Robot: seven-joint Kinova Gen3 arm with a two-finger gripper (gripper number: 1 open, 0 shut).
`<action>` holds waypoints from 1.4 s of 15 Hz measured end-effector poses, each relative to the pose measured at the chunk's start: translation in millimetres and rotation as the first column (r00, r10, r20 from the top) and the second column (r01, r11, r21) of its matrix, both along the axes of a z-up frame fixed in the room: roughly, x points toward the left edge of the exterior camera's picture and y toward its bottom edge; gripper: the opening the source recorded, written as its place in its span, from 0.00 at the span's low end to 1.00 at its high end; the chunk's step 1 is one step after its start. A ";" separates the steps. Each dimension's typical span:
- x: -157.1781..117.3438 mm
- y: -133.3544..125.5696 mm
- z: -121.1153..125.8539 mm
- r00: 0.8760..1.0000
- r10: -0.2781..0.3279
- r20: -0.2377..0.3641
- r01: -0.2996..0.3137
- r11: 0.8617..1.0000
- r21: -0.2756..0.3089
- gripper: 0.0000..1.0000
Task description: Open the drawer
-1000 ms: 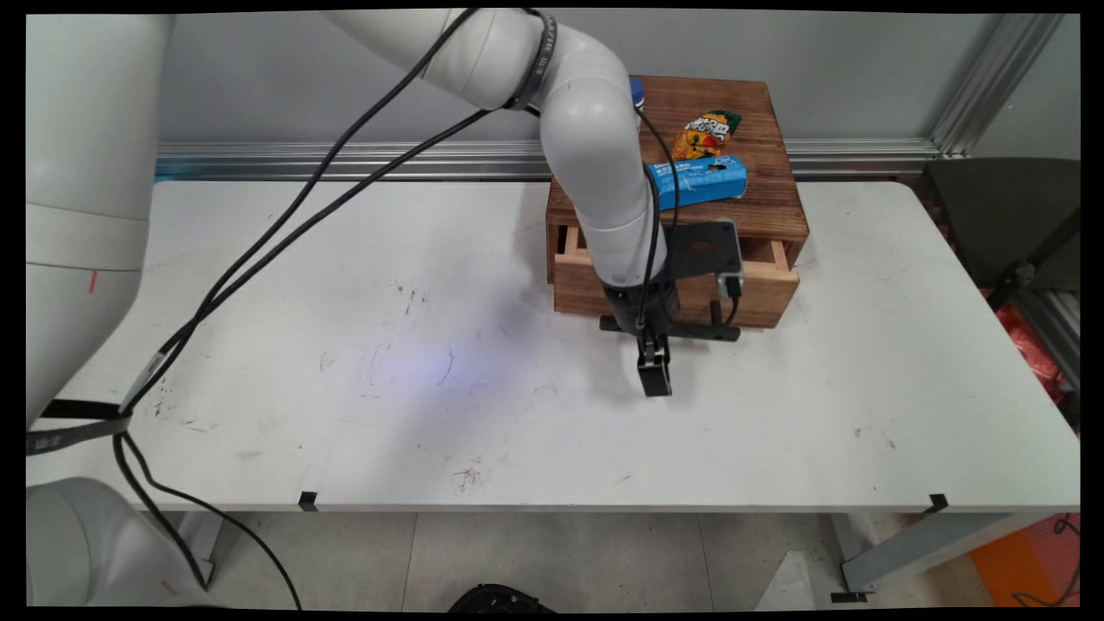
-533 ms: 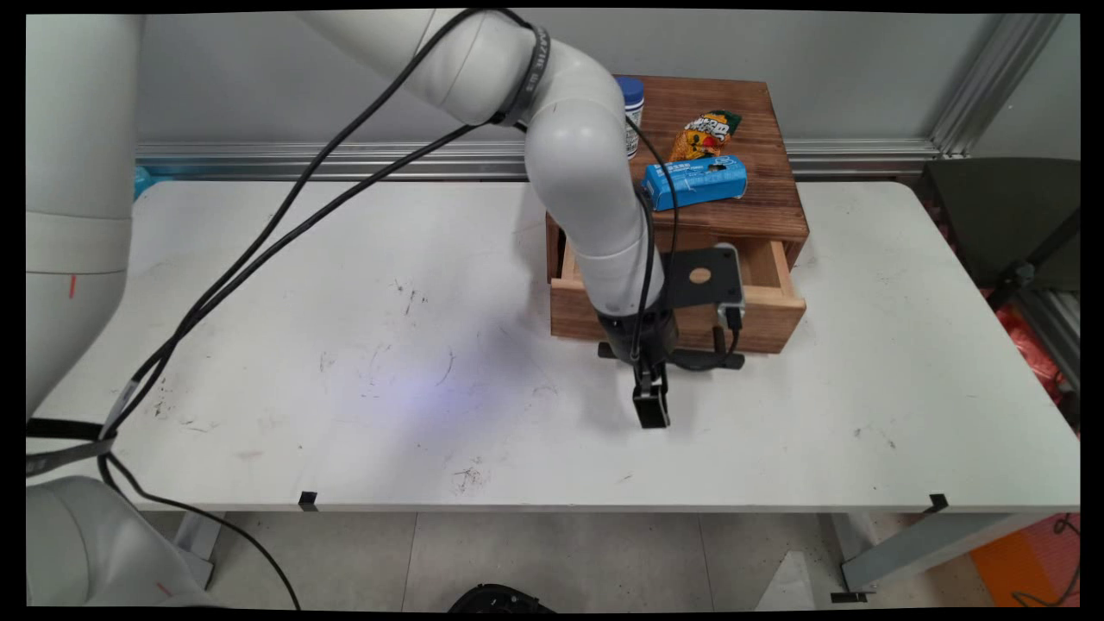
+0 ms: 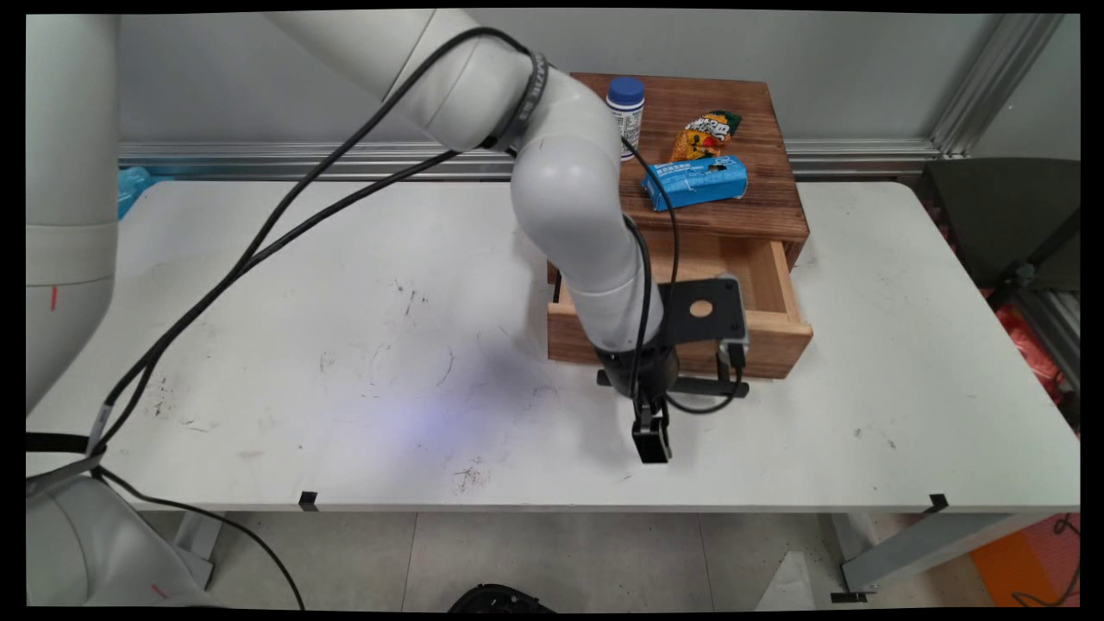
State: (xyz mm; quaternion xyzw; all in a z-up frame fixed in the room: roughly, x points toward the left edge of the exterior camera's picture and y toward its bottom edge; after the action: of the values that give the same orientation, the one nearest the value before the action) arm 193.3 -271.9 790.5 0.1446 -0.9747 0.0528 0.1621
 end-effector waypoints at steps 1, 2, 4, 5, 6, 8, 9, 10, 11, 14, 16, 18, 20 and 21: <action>-2.0 4.9 -0.6 1.000 0.000 -0.003 0.000 1.000 -0.002 1.00; -4.0 9.7 -1.3 1.000 -0.001 -0.005 0.001 1.000 -0.004 1.00; -6.2 16.6 -2.2 1.000 -0.002 -0.008 0.002 1.000 -0.005 1.00; -7.7 20.7 -2.9 1.000 -0.003 -0.009 0.003 1.000 -0.006 1.00; -8.7 23.5 -3.2 1.000 -0.004 -0.010 0.004 1.000 -0.006 1.00; -11.8 32.3 -4.2 1.000 -0.007 -0.014 0.007 1.000 -0.006 1.00; -13.5 37.1 -4.6 1.000 -0.009 -0.016 0.009 1.000 -0.005 1.00; -15.1 41.0 -4.8 1.000 -0.011 -0.018 0.011 1.000 -0.004 1.00; -16.1 43.6 -4.9 1.000 -0.013 -0.019 0.013 1.000 -0.004 1.00; -19.8 53.9 -4.8 0.999 -0.021 -0.025 0.021 1.000 -0.001 1.00; -22.7 62.9 -4.4 0.999 -0.026 -0.028 0.026 1.000 0.004 1.00; -24.6 69.2 -3.8 0.999 -0.030 -0.031 0.031 1.000 0.007 1.00; -26.2 75.3 -3.0 0.999 -0.035 -0.034 0.035 0.999 0.011 1.00; -27.0 79.0 -2.4 0.999 -0.038 -0.035 0.038 0.999 0.014 1.00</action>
State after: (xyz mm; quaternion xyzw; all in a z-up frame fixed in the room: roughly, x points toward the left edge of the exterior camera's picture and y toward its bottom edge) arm 166.3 -192.9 788.1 0.1282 -0.9746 0.0403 0.1789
